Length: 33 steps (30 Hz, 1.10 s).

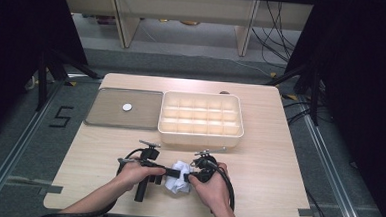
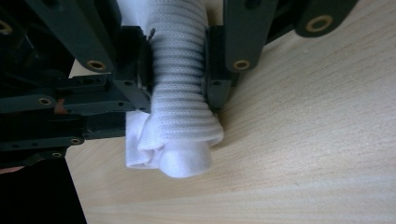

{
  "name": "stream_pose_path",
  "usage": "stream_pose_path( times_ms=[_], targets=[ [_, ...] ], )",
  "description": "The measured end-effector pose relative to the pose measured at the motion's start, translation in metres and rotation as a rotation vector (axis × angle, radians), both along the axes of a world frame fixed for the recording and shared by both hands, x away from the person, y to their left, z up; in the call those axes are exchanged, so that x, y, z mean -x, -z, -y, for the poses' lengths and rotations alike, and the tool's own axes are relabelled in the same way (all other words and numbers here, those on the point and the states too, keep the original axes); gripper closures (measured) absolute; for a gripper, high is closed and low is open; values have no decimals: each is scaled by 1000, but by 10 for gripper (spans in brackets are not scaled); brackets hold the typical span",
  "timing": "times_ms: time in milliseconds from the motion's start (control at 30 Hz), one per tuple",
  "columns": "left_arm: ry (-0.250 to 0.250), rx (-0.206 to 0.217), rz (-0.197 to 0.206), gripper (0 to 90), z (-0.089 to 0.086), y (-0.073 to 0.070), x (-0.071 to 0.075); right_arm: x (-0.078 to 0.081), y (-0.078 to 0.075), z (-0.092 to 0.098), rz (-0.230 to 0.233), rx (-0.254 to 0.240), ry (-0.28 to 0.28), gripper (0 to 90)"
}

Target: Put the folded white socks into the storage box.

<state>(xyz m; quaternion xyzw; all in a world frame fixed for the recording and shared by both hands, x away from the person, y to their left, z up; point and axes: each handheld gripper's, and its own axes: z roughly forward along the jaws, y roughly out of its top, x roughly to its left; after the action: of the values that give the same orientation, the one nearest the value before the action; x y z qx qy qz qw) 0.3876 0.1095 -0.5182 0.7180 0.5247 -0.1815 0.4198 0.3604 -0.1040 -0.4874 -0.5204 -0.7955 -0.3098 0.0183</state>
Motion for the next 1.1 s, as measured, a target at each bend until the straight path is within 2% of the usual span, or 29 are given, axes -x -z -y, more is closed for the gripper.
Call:
stream_pose_path(
  times_ms=[33,167,200,233,300,333,367,400,433,467,500,533,567,633,700,733,767,800,833,867,900,933,1000,1033,1067,1100],
  targets=[
    [-1,-9,9,692,0,-1,1,1,-1,-1,-16,1,14,733],
    [2,0,52,710,1,-2,4,1,-1,0,2,9,5,695],
    [61,-34,87,712,-3,-2,3,3,-3,0,-9,-1,8,683],
    [53,-26,84,714,-2,-3,4,3,-4,1,14,6,9,675],
    [53,-21,116,716,-1,-3,6,5,-6,4,57,1,-5,671],
    [61,-27,129,717,-2,-4,6,6,-9,5,55,-8,15,668],
    [51,-23,125,717,-1,-5,8,8,-12,7,69,-18,29,664],
    [55,-11,146,717,-1,-4,9,9,-16,9,69,-15,36,659],
    [60,-16,170,717,-2,-5,9,9,-18,12,91,-14,42,652],
    [75,-17,188,717,-3,-5,10,11,-21,14,83,-9,58,649],
    [75,1,195,717,-2,-6,10,10,-22,18,109,-9,60,648],
    [78,0,212,717,-3,-6,11,11,-23,20,105,-5,65,645],
    [79,1,226,716,-4,-7,12,11,-23,24,114,0,67,645],
    [83,3,258,717,-5,-9,14,11,-22,30,164,9,60,646],
    [86,3,293,717,-6,-10,15,12,-21,35,187,13,52,650],
    [84,7,309,717,-7,-11,16,13,-20,36,189,10,69,649],
    [82,8,323,717,-8,-12,17,14,-21,38,176,4,59,650],
    [87,12,331,717,-9,-13,18,13,-18,40,223,5,41,649],
    [87,15,346,717,-9,-13,18,15,-18,41,198,2,62,650],
    [82,20,358,718,-10,-15,19,13,-16,43,244,4,40,649],
    [84,20,369,718,-11,-15,19,15,-16,44,235,7,53,649],
    [81,22,380,718,-12,-16,20,15,-15,45,257,11,42,648],
    [73,18,403,718,-14,-18,21,17,-15,47,268,23,46,645],
    [72,25,412,717,-15,-18,20,18,-14,47,257,14,54,642],
    [71,28,415,717,-16,-18,20,17,-13,49,289,16,46,640],
    [70,28,419,717,-16,-19,20,18,-13,49,279,15,57,639]
  ],
)
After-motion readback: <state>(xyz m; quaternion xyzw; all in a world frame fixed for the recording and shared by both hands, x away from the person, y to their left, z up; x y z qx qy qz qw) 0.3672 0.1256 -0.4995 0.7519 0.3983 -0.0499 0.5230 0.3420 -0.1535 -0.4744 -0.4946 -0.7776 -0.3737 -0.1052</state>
